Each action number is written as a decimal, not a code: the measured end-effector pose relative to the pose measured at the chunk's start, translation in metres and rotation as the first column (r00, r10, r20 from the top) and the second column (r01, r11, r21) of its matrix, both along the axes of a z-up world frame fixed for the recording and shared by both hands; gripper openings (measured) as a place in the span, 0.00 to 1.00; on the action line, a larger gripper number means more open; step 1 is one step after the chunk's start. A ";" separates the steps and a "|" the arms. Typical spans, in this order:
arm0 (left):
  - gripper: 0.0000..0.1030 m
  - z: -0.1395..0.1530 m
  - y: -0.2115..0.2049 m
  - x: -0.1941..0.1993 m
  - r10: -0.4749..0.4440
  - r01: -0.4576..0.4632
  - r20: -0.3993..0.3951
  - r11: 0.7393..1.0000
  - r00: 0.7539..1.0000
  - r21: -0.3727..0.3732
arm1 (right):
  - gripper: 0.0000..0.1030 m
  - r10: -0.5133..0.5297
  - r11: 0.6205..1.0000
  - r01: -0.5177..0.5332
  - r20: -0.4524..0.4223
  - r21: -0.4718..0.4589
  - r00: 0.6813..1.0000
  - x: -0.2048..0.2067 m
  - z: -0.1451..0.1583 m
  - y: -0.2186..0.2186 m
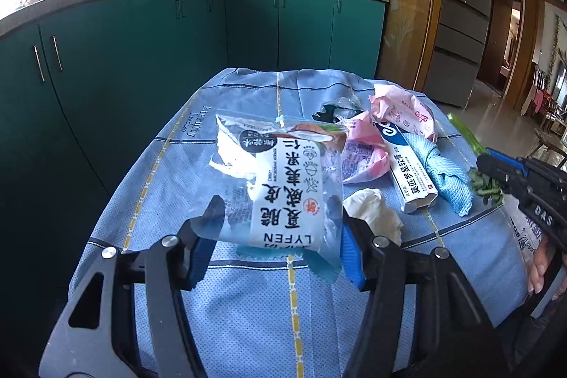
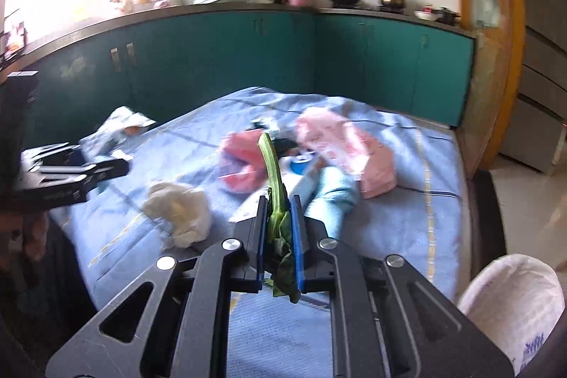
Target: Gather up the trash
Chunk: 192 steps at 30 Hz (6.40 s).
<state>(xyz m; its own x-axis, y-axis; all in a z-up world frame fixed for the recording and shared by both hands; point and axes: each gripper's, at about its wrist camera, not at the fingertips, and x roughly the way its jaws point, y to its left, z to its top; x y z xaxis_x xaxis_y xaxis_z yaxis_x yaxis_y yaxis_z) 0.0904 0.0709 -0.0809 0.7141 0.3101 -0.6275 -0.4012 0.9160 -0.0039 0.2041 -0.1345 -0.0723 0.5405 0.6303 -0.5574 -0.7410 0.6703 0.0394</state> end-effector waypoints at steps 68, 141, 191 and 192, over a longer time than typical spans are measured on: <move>0.89 -0.005 -0.023 0.055 -0.104 0.107 -0.044 0.993 0.994 0.058 | 0.97 -0.525 0.816 0.491 0.034 0.307 0.851 0.018 0.014 -0.079; 0.80 -0.039 -0.065 0.054 -0.308 0.292 -0.120 0.947 0.944 -0.137 | 0.39 -0.259 0.949 0.210 -0.200 -0.236 0.945 0.064 -0.060 0.039; 0.33 -0.031 -0.036 0.042 -0.247 0.236 -0.132 0.967 0.960 -0.098 | 0.35 -0.253 0.946 0.204 -0.181 -0.251 0.950 0.052 -0.053 0.037; 0.34 -0.031 -0.032 0.042 -0.235 0.222 -0.133 0.970 0.963 -0.100 | 0.35 -0.252 0.946 0.202 -0.182 -0.253 0.951 0.052 -0.053 0.038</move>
<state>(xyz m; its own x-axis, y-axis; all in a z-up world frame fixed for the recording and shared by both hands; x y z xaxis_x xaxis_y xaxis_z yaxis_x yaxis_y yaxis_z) 0.1325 0.0391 -0.1117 0.6609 0.0914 -0.7449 -0.1831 0.9822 -0.0420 0.2560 -0.0970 -0.1255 0.5101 0.3468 -0.7871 -0.5595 0.8288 0.0026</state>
